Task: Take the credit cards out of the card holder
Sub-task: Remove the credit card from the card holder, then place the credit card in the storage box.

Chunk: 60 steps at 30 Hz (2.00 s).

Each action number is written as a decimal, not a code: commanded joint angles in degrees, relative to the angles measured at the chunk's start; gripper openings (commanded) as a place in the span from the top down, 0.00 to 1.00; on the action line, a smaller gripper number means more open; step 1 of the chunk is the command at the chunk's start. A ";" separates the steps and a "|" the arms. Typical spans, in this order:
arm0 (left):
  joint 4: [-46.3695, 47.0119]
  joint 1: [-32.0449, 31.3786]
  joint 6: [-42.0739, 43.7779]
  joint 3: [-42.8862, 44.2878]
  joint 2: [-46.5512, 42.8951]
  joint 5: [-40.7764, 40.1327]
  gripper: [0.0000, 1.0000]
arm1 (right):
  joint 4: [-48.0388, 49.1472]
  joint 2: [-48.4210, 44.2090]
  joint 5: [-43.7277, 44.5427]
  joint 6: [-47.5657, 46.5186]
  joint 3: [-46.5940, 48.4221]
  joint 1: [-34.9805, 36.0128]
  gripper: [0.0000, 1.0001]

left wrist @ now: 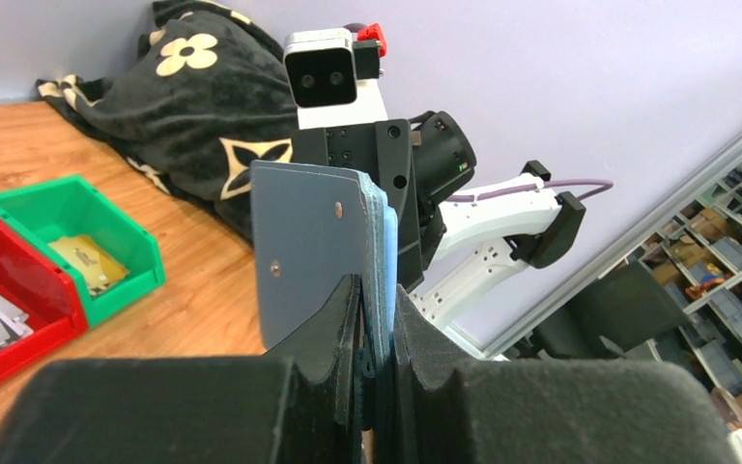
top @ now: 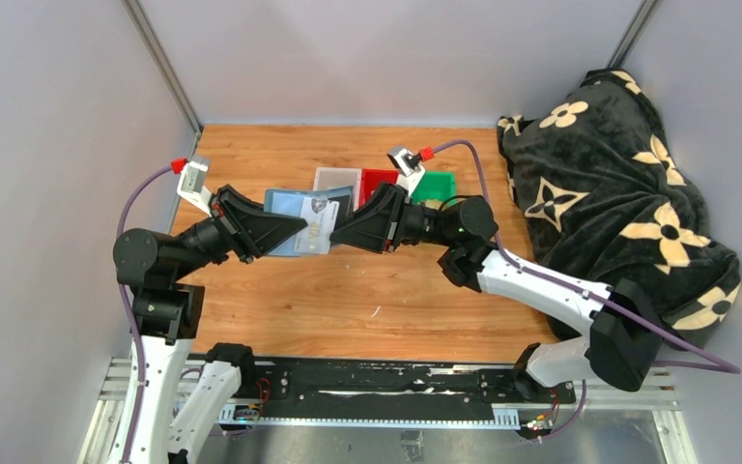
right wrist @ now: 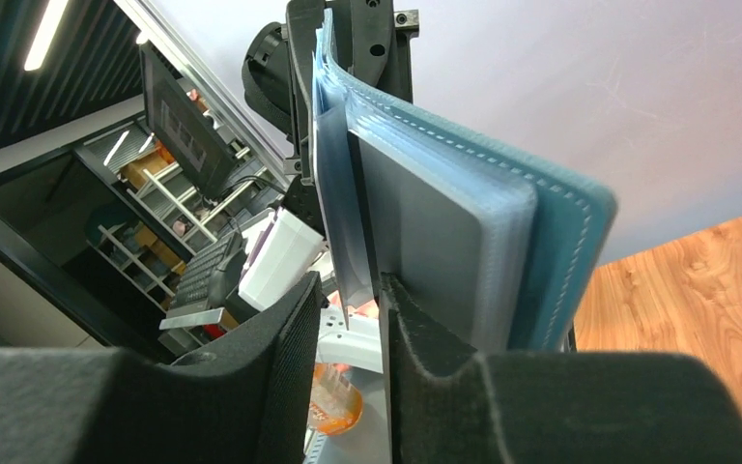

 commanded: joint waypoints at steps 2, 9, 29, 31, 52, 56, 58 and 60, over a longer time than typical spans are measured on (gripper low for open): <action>2.15 -0.04 0.33 1.80 -0.42 -0.36 1.00 | 5.74 1.31 -1.41 3.11 3.10 0.19 0.63; 0.94 -0.04 1.77 2.07 -0.26 -0.71 1.00 | 3.84 1.70 -2.23 2.88 5.48 0.19 0.67; -0.87 -0.05 4.67 3.93 0.65 -0.72 1.00 | -1.17 -4.31 -3.08 1.04 -1.50 -3.94 1.00; -1.53 -0.04 5.55 4.17 0.51 -0.73 1.00 | -2.40 -5.18 -4.09 0.99 -2.00 -5.29 1.00; -17.17 -0.04 21.36 9.92 3.03 -0.60 1.00 | -54.36 -7.52 -5.07 -25.06 5.04 -26.66 1.00; -21.44 -0.04 25.36 10.88 3.71 -0.89 1.00 | -61.45 1.26 -1.28 -31.92 10.70 -26.71 1.00; -22.78 -0.04 26.35 11.06 3.61 -0.89 1.00 | -64.02 6.09 0.85 -34.73 14.09 -26.71 1.00; -23.33 -0.04 27.03 10.82 3.34 -0.84 1.00 | -66.36 11.17 2.80 -37.05 17.79 -26.71 1.00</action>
